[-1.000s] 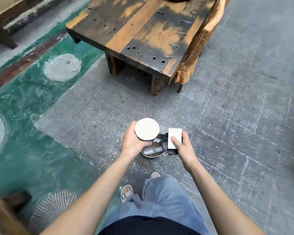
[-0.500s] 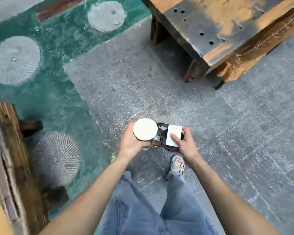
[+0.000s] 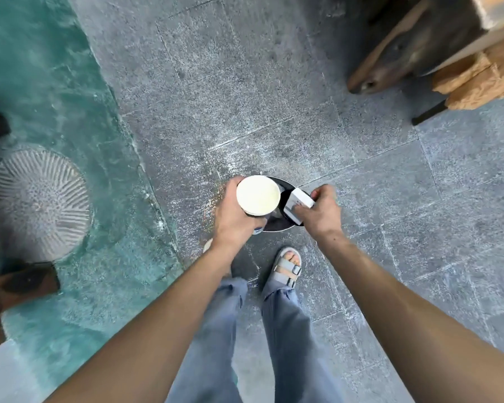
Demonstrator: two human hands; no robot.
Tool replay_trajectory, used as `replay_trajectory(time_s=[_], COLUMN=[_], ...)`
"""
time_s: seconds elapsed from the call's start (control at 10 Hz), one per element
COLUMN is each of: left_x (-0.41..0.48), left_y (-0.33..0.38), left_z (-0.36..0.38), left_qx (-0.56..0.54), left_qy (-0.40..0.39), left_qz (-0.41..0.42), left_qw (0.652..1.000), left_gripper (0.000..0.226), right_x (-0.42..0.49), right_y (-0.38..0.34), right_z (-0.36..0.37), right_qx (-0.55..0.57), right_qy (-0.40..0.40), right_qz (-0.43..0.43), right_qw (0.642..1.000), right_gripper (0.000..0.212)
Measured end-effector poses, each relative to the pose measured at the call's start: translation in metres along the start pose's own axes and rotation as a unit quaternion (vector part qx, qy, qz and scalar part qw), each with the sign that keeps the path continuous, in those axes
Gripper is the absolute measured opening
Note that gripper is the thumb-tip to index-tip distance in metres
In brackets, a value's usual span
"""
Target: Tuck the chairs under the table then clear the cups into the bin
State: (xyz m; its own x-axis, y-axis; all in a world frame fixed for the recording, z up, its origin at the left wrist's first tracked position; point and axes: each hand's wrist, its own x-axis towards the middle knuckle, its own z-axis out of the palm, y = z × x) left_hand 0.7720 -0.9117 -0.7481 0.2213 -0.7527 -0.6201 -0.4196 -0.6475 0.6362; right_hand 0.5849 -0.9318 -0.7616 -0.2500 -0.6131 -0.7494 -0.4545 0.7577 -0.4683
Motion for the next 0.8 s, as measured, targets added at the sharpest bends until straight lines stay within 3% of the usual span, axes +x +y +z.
replay_trajectory(time_s=[0.2, 0.4, 0.5, 0.6, 0.7, 0.8], left_x=[0.098, 0.156, 0.174, 0.195, 0.209, 0.204], left_y=[-0.079, -0.15, -0.169, -0.174, -0.173, -0.163], left_z=[0.068, 0.124, 0.142, 0.149, 0.152, 0.145], left_qx=[0.037, 0.216, 0.242, 0.177, 0.155, 0.151], left_qy=[0.0, -0.049, -0.073, -0.135, -0.183, -0.19], left_qz=[-0.016, 0.04, 0.024, -0.018, -0.068, -0.085], left_qw=[0.999, 0.974, 0.967, 0.975, 0.968, 0.966], left_gripper=[0.089, 0.09, 0.093, 0.099, 0.104, 0.118], right_x=[0.111, 0.197, 0.226, 0.247, 0.256, 0.248], right_y=[0.055, 0.109, 0.122, 0.128, 0.133, 0.131], right_z=[0.093, 0.163, 0.176, 0.181, 0.18, 0.172], right_qx=[-0.097, -0.111, -0.114, -0.067, 0.085, 0.149], right_qy=[-0.01, -0.045, -0.074, -0.08, -0.074, -0.078], right_qz=[0.022, 0.066, 0.094, 0.119, 0.188, 0.222], right_qw=[0.995, 0.991, 0.986, 0.987, 0.976, 0.961], right_gripper=[0.045, 0.059, 0.064, 0.053, 0.027, 0.016])
